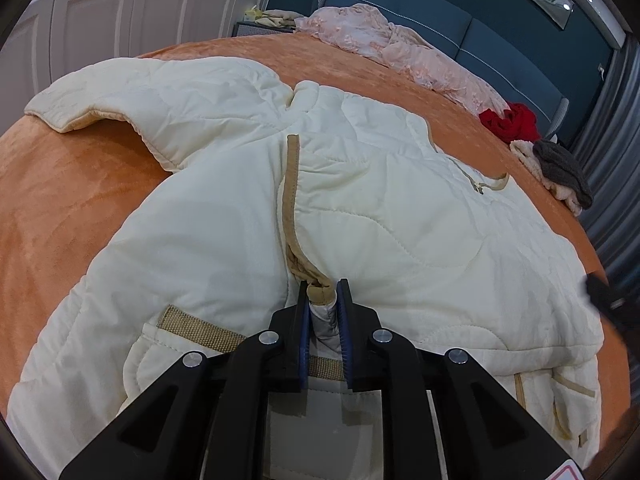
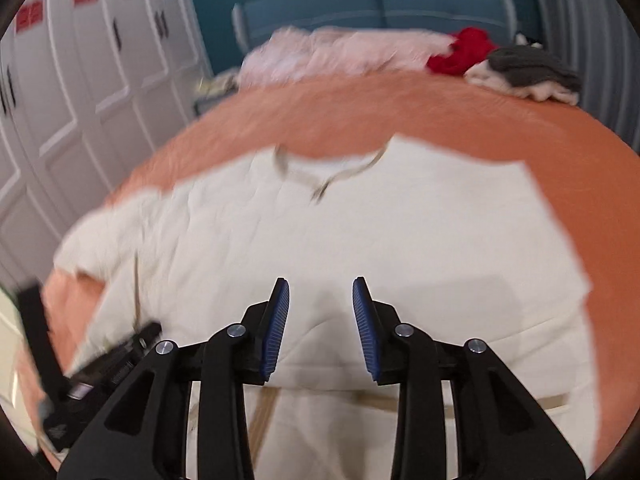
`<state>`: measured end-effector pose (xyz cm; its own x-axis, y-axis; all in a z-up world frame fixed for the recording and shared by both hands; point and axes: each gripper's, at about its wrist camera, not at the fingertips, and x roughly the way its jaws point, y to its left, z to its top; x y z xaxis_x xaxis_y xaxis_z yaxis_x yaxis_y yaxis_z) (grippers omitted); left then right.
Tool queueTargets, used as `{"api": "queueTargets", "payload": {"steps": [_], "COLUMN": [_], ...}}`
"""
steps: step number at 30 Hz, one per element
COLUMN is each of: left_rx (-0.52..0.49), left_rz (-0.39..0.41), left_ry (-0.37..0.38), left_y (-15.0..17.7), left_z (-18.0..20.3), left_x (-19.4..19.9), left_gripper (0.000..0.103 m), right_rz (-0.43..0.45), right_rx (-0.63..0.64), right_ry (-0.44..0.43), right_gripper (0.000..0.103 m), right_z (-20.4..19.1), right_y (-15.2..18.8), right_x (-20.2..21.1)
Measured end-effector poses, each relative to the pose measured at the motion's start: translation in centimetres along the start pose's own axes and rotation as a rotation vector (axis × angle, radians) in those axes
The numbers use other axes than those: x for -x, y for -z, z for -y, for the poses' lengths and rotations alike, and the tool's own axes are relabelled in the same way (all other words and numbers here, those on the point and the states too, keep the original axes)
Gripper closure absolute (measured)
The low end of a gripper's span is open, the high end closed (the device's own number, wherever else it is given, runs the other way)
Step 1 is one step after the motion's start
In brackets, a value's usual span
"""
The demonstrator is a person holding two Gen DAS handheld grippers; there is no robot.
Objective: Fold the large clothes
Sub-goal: 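Lay the held sleeve across the jacket body with the right tool and release, then grasp the other sleeve cuff with the left tool and lift it over the body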
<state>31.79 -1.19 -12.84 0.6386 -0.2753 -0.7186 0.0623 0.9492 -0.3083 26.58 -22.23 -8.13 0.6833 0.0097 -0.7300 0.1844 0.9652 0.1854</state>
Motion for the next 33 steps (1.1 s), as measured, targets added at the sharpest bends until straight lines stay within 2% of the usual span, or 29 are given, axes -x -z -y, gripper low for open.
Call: {"api": "queueTargets", "payload": {"steps": [2,12,15,17,19,20,22,24,26,27,30,33], "left_rx": [0.008,0.021,0.069,0.137,0.197,0.223,0.267,0.299,0.368,0.436,0.616,0.761], "left_rz": [0.001,0.013,0.000,-0.017,-0.015,0.009,0.074,0.118,0.127,0.119,0.140,0.143], "left_ry": [0.011,0.039,0.092,0.156,0.186,0.203,0.172,0.117,0.055,0.020,-0.050,-0.072], "left_y": [0.0,0.2,-0.2,-1.2,-2.7,-3.7,-6.3,-8.6,-11.3,-12.7,-14.9,-15.7], "left_z": [-0.2,-0.3,-1.2,-2.4,-4.3,-5.6,-9.0,-12.1,-17.0,-20.3,-27.7,-33.0], "left_x": [-0.1,-0.1,0.5,1.5,3.2,4.3,6.3,7.0,6.7,6.2,5.0,3.9], "left_gripper": [0.088,0.086,0.083,0.077,0.073,0.069,0.045,0.038,0.037,0.037,0.037,0.038], "right_rz": [-0.048,0.003,0.011,0.014,0.018,0.019,0.022,0.024,0.028,0.029,0.036,0.038], "right_rx": [-0.006,0.006,0.009,0.004,-0.009,-0.012,-0.011,-0.010,-0.008,-0.006,0.003,0.003], "right_ry": [0.022,0.040,0.043,0.036,0.019,0.015,0.015,0.017,0.021,0.022,0.032,0.032], "right_gripper": [0.071,0.071,0.071,0.071,0.071,0.071,0.071,0.071,0.071,0.071,0.071,0.071], "right_z": [0.1,0.0,-0.1,0.0,0.4,0.4,0.4,0.3,0.2,0.3,0.1,0.1], "right_y": [1.5,2.7,2.8,2.8,2.8,2.8,2.8,2.8,2.8,2.9,2.9,3.0], "right_x": [-2.0,-2.4,-2.1,-2.1,-2.1,-2.1,-2.1,-2.1,-2.1,-2.1,-2.1,-2.2]}}
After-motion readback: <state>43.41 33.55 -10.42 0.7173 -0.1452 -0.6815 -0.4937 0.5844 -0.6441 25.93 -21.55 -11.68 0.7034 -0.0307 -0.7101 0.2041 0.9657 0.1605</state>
